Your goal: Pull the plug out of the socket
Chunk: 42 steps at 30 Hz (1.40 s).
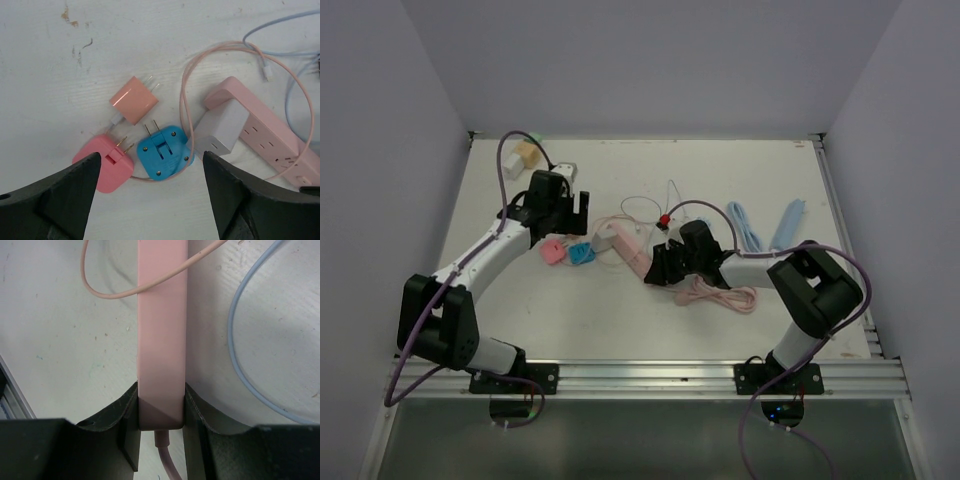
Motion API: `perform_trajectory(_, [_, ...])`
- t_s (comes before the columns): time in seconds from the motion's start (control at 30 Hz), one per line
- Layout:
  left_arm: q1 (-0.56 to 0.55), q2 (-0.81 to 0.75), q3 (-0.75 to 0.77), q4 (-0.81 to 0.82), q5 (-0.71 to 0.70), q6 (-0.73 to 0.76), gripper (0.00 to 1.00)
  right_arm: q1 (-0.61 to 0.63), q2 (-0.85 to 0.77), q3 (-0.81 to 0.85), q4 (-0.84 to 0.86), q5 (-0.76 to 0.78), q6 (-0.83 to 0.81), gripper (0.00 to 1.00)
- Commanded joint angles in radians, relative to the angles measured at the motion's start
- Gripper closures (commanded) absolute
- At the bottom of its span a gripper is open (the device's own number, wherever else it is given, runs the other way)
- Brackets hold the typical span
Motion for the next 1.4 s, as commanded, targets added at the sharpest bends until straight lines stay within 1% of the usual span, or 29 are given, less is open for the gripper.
perform_trajectory(0.0, [-0.003, -0.073, -0.046, 0.033, 0.14, 0.122, 0.13, 0.011, -0.048, -0.025, 0.061, -0.062, -0.015, 1.0])
perform_trajectory(0.07, [-0.019, -0.085, -0.06, 0.033, 0.164, 0.18, 0.14, 0.018, -0.057, -0.032, 0.081, -0.077, -0.016, 1.0])
perform_trajectory(0.17, [-0.075, -0.09, -0.068, 0.033, 0.157, 0.222, 0.16, 0.031, -0.068, -0.039, 0.096, -0.094, -0.027, 1.0])
perform_trajectory(0.3, [-0.143, -0.058, -0.072, 0.037, 0.154, 0.232, 0.19, 0.04, -0.079, -0.051, 0.122, -0.102, -0.035, 1.0])
perform_trajectory(0.43, [-0.163, -0.018, -0.06, 0.042, 0.137, 0.232, 0.24, 0.045, -0.077, -0.051, 0.13, -0.111, -0.036, 1.0])
perform_trajectory(0.7, [-0.178, 0.04, -0.089, 0.053, 0.137, 0.232, 0.29, 0.046, -0.086, -0.056, 0.136, -0.109, -0.038, 1.0])
perform_trajectory(0.9, [-0.194, 0.103, -0.091, 0.045, 0.143, 0.232, 0.37, 0.046, -0.085, -0.057, 0.144, -0.126, -0.038, 1.0])
perform_trajectory(1.0, [-0.195, 0.119, -0.083, 0.045, 0.157, 0.262, 0.47, 0.046, -0.088, -0.057, 0.145, -0.129, -0.039, 1.0])
perform_trajectory(1.1, [-0.197, 0.122, -0.08, 0.044, 0.164, 0.266, 0.53, 0.048, -0.088, -0.057, 0.145, -0.129, -0.041, 1.0])
perform_trajectory(1.13, [-0.197, 0.12, -0.08, 0.044, 0.167, 0.268, 0.58, 0.048, -0.086, -0.057, 0.145, -0.131, -0.041, 1.0])
perform_trajectory(1.2, [-0.198, 0.111, -0.08, 0.044, 0.18, 0.274, 0.64, 0.048, -0.085, -0.057, 0.144, -0.129, -0.041, 1.0])
perform_trajectory(1.23, [-0.198, 0.108, -0.08, 0.044, 0.181, 0.278, 0.72, 0.049, -0.085, -0.056, 0.142, -0.128, -0.042, 1.0])
perform_trajectory(1.3, [-0.201, 0.097, -0.084, 0.044, 0.181, 0.286, 0.81, 0.049, -0.082, -0.054, 0.137, -0.126, -0.041, 1.0])
perform_trajectory(1.33, [-0.203, 0.091, -0.088, 0.042, 0.18, 0.294, 0.89, 0.049, -0.08, -0.052, 0.134, -0.128, -0.041, 1.0])
perform_trajectory(1.37, [-0.204, 0.087, -0.088, 0.042, 0.175, 0.295, 0.93, 0.049, -0.083, -0.052, 0.133, -0.131, -0.038, 0.94])
